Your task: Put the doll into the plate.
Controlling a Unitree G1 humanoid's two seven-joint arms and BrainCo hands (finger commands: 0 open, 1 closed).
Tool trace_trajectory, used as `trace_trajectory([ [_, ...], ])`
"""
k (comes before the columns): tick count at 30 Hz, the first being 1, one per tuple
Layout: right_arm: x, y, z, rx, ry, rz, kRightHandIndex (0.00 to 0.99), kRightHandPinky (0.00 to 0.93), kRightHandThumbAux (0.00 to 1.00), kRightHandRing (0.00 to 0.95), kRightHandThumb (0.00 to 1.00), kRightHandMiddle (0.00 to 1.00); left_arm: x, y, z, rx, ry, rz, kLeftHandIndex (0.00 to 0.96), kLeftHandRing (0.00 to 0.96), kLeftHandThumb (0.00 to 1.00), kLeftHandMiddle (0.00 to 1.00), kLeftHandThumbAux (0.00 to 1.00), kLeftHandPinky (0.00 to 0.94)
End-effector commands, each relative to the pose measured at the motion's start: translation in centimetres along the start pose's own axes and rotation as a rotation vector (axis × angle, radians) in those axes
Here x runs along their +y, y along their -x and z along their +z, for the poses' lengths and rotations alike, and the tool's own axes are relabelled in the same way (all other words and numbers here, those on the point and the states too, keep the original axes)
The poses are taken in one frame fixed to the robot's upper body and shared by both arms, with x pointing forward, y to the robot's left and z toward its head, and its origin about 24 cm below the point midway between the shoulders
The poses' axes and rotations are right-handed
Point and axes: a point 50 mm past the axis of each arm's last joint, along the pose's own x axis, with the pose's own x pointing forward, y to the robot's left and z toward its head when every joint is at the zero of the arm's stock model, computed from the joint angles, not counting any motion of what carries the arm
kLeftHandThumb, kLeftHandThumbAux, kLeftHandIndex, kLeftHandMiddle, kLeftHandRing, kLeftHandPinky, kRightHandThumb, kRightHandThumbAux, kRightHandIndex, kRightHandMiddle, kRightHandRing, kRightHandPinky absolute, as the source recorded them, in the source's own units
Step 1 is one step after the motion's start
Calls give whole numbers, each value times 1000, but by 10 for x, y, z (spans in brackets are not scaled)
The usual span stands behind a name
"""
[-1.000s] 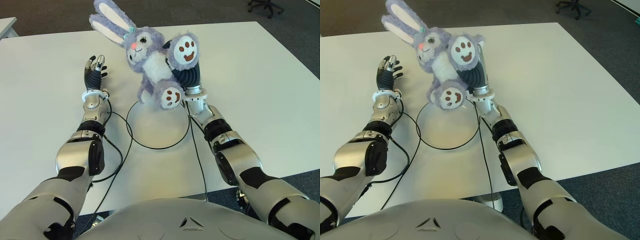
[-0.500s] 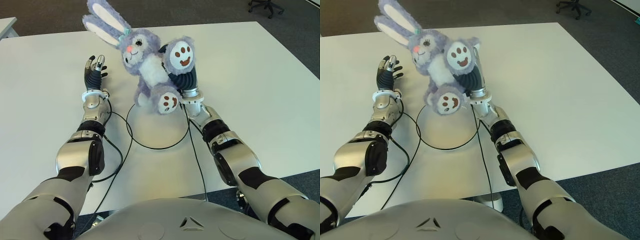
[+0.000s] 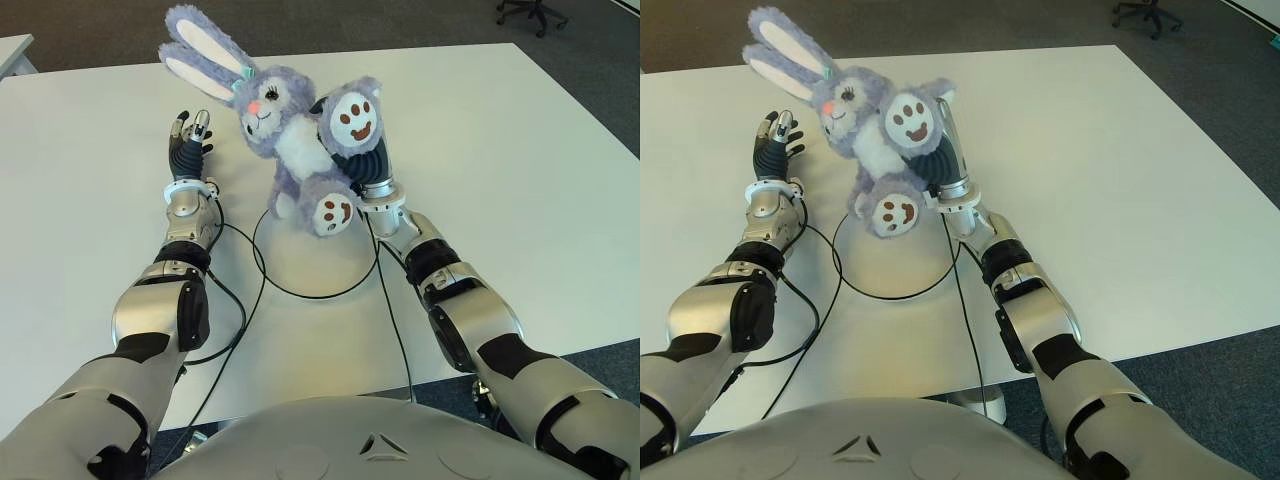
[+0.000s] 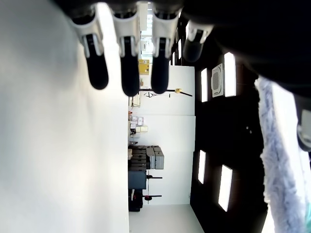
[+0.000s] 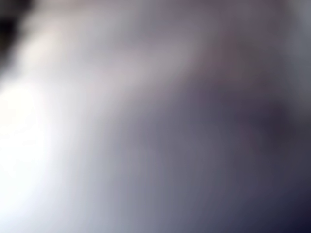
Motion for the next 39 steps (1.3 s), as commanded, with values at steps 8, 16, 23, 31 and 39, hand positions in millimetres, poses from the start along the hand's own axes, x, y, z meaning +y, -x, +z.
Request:
trace_trajectory([
  [8, 5, 9, 2, 21, -16, 33, 439, 890, 711, 892, 718, 900, 5, 26, -52, 204, -33, 9, 92, 218, 0, 230, 390, 156],
  [16, 6, 12, 4, 31, -58, 57, 439, 888, 711, 888, 719, 893, 5, 26, -52, 205, -36, 9, 93, 222, 0, 235, 394, 172],
  [23, 6, 15, 5, 38, -74, 62, 439, 889, 711, 888, 719, 891, 5, 26, -52, 202, -45, 9, 80, 208, 0, 222, 389, 136],
  [31, 8, 21, 7, 55, -118, 72, 439, 887, 711, 885, 720, 887, 5, 26, -52, 201, -48, 7, 84, 225, 0, 234, 385, 192],
  [39, 9, 26, 8, 73, -140, 92, 440, 881, 711, 882, 721, 878, 5, 26, -52, 204, -43, 10, 79, 217, 0, 227, 382, 160],
])
